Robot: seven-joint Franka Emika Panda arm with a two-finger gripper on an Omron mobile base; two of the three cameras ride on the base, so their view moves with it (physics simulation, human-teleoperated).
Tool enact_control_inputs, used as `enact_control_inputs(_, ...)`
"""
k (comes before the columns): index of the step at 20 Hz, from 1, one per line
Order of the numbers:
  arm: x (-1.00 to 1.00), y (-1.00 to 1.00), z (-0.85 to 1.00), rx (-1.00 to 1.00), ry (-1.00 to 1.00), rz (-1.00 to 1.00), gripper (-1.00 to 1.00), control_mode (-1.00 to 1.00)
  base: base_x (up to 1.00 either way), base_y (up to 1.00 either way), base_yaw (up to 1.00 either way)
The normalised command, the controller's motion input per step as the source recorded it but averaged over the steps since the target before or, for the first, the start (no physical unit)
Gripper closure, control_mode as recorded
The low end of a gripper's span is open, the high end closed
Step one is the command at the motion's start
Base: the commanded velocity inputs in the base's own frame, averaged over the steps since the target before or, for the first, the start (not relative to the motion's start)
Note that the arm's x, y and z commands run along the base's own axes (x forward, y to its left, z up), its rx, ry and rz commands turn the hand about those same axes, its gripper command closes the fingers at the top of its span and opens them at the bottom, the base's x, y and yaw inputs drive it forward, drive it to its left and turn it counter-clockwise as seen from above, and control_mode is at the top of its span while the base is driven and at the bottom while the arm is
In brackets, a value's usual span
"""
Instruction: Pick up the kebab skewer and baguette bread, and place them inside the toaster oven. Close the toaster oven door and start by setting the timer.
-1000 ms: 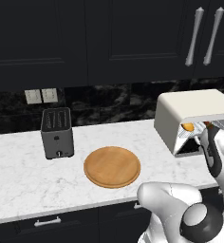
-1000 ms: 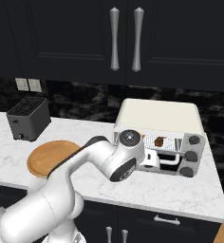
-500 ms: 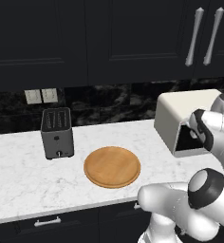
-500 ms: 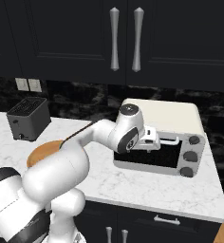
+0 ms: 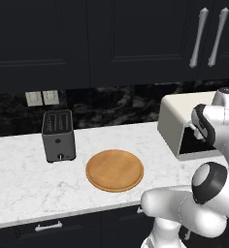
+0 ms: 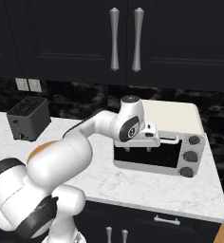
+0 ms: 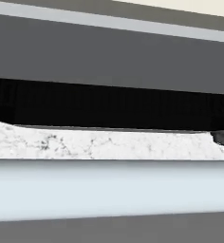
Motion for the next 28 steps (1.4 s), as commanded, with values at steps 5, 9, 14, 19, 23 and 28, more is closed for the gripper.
enact_control_inputs(5,-0.07,0.02,0.0,-0.03,0.06,0.04,-1.0,-1.0,0.0,0.0,0.0)
enact_control_inputs(9,-0.75,-0.04,0.0,0.0,-0.01,0.05,-1.0,-1.0,0.0,0.0,0.0)
enact_control_inputs(14,-0.74,-0.37,0.0,0.0,-0.07,0.01,-1.0,-1.0,0.0,0.0,0.0)
enact_control_inputs(19,-0.54,-0.92,0.0,0.11,-0.29,0.17,-1.0,-1.0,0.0,0.0,0.0)
enact_control_inputs(23,-0.01,-0.9,0.0,0.01,-0.31,0.29,-1.0,-1.0,0.0,0.0,0.0)
enact_control_inputs(28,0.06,-0.63,0.0,-0.03,-0.35,0.43,-1.0,-1.0,0.0,0.0,0.0)
